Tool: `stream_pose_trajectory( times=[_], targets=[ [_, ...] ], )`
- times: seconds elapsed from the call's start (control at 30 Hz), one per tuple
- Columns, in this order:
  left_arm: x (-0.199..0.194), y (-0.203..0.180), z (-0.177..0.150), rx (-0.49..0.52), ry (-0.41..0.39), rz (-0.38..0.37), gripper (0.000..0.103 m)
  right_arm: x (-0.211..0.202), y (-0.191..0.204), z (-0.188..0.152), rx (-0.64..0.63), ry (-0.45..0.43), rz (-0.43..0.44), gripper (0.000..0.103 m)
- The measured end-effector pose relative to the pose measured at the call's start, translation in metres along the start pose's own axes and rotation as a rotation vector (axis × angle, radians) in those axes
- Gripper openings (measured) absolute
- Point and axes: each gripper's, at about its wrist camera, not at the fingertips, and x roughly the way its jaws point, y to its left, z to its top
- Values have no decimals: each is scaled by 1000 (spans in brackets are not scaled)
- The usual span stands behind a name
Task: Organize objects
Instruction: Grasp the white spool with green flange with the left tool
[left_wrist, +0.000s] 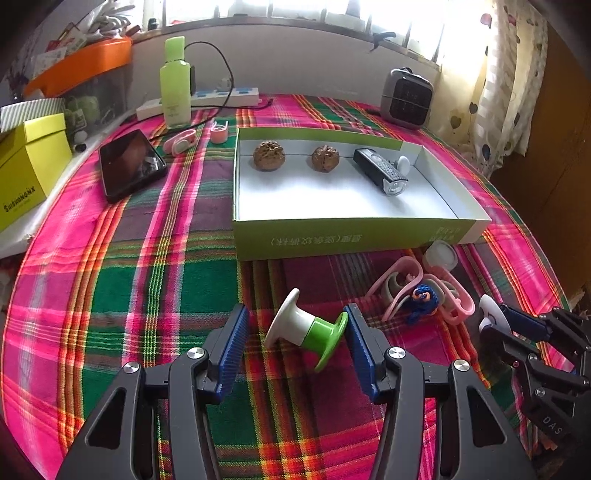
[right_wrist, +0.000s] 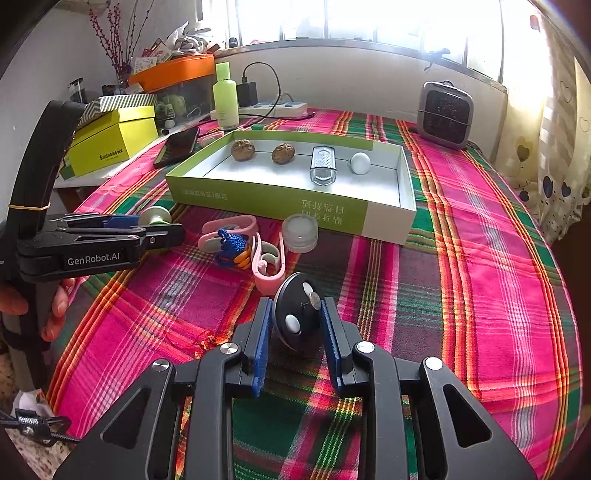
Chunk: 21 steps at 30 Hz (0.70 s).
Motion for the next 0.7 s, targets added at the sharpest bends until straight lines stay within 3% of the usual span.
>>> stream_pose_trajectory(
  times=[0.1, 0.3, 0.7],
  targets=[
    [0, 1, 0, -2, -4, 14, 40, 0, 0, 0, 0, 0, -1, 27],
    [0, 4, 0, -5, -6, 18, 31, 0, -1, 0, -1, 0, -1, 27],
    [-1, 5, 0, -7, -9, 15, 31, 0, -3, 1, 1, 0, -1, 27]
  ],
)
